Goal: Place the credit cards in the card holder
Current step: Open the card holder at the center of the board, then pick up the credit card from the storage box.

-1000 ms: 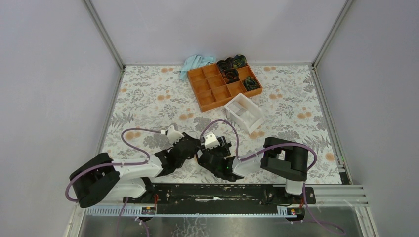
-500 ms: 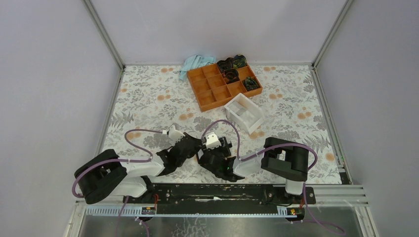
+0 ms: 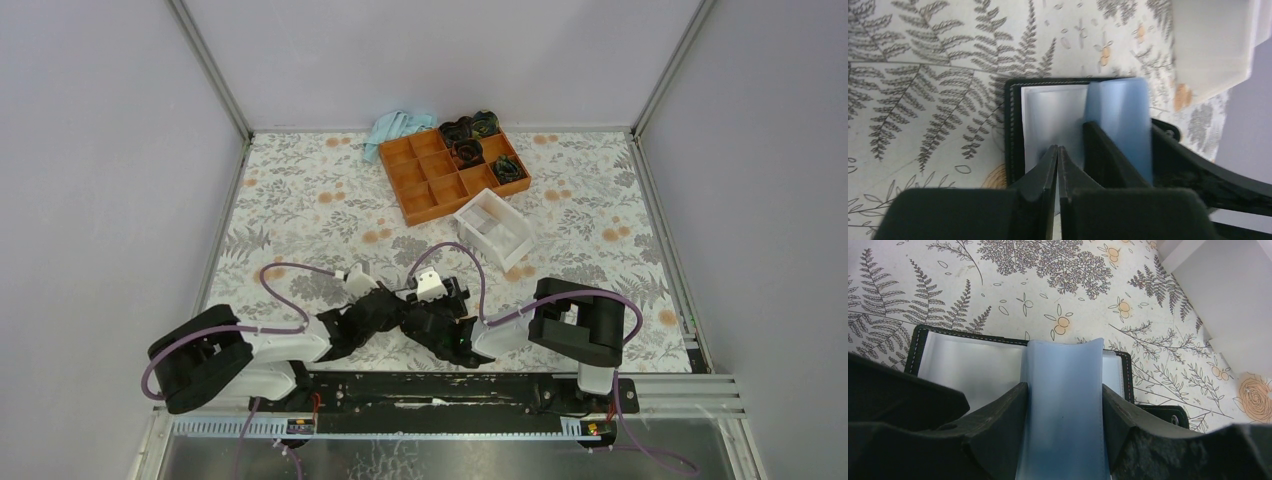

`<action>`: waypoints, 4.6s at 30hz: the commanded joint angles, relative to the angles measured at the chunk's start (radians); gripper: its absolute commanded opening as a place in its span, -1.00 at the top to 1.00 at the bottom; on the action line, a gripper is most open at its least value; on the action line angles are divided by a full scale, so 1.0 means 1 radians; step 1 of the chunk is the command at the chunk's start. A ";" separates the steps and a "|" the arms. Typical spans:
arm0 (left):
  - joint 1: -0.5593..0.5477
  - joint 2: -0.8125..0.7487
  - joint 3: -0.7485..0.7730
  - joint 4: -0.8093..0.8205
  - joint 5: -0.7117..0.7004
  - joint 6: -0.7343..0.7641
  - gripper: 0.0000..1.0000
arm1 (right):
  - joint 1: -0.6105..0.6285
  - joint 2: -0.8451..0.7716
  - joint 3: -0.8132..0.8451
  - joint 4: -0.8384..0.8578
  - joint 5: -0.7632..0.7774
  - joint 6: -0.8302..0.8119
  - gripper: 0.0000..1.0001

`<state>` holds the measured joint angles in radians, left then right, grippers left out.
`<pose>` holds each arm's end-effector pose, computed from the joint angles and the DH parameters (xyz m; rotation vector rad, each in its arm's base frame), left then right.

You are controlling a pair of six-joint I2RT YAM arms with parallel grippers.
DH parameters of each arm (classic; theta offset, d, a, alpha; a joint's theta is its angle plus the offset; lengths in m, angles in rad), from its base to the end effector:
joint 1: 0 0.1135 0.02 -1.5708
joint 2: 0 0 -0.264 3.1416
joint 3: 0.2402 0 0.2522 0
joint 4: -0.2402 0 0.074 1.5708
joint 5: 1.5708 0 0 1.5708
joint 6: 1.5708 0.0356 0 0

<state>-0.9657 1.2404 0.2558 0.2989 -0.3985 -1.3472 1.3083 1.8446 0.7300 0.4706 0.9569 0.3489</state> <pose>0.1266 -0.1587 0.1247 -0.6560 2.2298 -0.8156 0.1134 0.3099 0.1174 -0.4314 1.8751 0.0330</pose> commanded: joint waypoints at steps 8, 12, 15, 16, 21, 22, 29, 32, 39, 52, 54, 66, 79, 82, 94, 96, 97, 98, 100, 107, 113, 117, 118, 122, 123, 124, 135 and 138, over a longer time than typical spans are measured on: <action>-0.037 0.076 0.029 -0.068 -0.019 -0.002 0.91 | 0.009 -0.055 -0.015 -0.117 -0.044 0.026 -0.35; -0.039 0.084 0.043 -0.082 -0.025 0.005 0.91 | 0.004 -0.104 -0.031 -0.134 -0.025 0.028 -0.48; -0.042 0.089 0.051 -0.087 -0.026 0.009 0.92 | -0.007 -0.134 -0.040 -0.148 -0.014 0.029 -0.48; -0.045 0.090 0.056 -0.092 -0.026 0.011 0.92 | -0.013 -0.143 -0.044 -0.151 -0.012 0.029 -0.48; -0.047 0.086 0.062 -0.102 -0.033 0.016 0.92 | -0.045 -0.177 -0.068 -0.166 -0.007 0.030 -0.48; -0.046 0.087 0.064 -0.104 -0.033 0.017 0.92 | -0.053 -0.204 -0.072 -0.169 -0.005 0.031 -0.48; -0.046 0.089 0.071 -0.110 -0.037 0.025 0.92 | -0.079 -0.253 -0.090 -0.168 -0.016 0.021 -0.48; -0.047 0.096 0.074 -0.107 -0.033 0.026 0.92 | -0.081 -0.264 -0.081 -0.169 -0.021 0.012 -0.48; -0.051 0.084 0.082 -0.108 -0.037 0.038 0.92 | -0.096 -0.295 -0.062 -0.183 -0.024 -0.011 -0.48; -0.059 0.085 0.105 -0.123 -0.044 0.060 0.92 | -0.137 -0.385 0.032 -0.201 -0.073 -0.096 -0.48; -0.060 0.084 0.110 -0.127 -0.047 0.064 0.93 | -0.158 -0.398 0.068 -0.224 -0.094 -0.110 -0.48; -0.065 0.093 0.126 -0.135 -0.049 0.079 0.92 | -0.429 -0.422 0.279 -0.393 -0.311 -0.176 -0.54; -0.064 0.115 0.141 -0.139 -0.043 0.086 0.92 | -0.745 -0.230 0.497 -0.551 -0.780 -0.327 -0.60; -0.064 0.114 0.144 -0.147 -0.049 0.089 0.93 | -0.781 -0.197 0.513 -0.553 -0.821 -0.330 -0.59; -0.065 0.120 0.166 -0.167 -0.064 0.104 0.92 | -0.878 -0.091 0.562 -0.561 -0.995 -0.304 -0.56; -0.063 0.119 0.168 -0.168 -0.067 0.107 0.92 | -0.892 -0.082 0.562 -0.564 -1.028 -0.295 -0.55; -0.063 0.120 0.169 -0.170 -0.068 0.108 0.92 | -0.899 -0.079 0.561 -0.564 -1.045 -0.291 -0.54; -0.063 0.118 0.171 -0.172 -0.070 0.110 0.92 | -0.905 -0.075 0.561 -0.564 -1.060 -0.290 -0.53; -0.064 0.117 0.173 -0.176 -0.074 0.114 0.92 | -0.913 -0.066 0.558 -0.560 -1.088 -0.287 -0.51; -0.061 0.115 0.174 -0.176 -0.077 0.112 0.92 | -0.946 -0.039 0.549 -0.546 -1.185 -0.270 -0.44; -0.062 0.127 0.174 -0.169 -0.074 0.112 0.92 | -0.969 -0.018 0.544 -0.537 -1.224 -0.262 -0.37; -0.061 0.124 0.175 -0.167 -0.077 0.114 0.92 | -0.977 -0.012 0.539 -0.530 -1.252 -0.257 -0.24; -0.060 0.126 0.174 -0.167 -0.077 0.114 0.92 | -0.979 -0.010 0.540 -0.530 -1.258 -0.256 -0.19; -0.060 0.124 0.173 -0.166 -0.078 0.113 0.92 | -0.983 -0.005 0.536 -0.530 -1.268 -0.252 -0.03; -0.060 0.122 0.173 -0.165 -0.079 0.112 0.93 | -0.984 -0.004 0.535 -0.530 -1.270 -0.252 0.01; -0.061 0.120 0.172 -0.164 -0.079 0.112 0.93 | -0.987 -0.004 0.536 -0.530 -1.273 -0.251 0.07; -0.061 0.120 0.174 -0.160 -0.080 0.113 0.92 | -0.991 -0.016 0.511 -0.522 -1.280 -0.238 0.40; -0.061 0.121 0.174 -0.158 -0.081 0.112 0.92 | -0.991 -0.025 0.511 -0.521 -1.281 -0.236 0.48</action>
<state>-1.0222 1.3582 0.4114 0.1368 -0.4519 -1.2537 0.3202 1.8359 1.2427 -0.0761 -0.3000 0.1024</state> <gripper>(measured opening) 0.044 0.285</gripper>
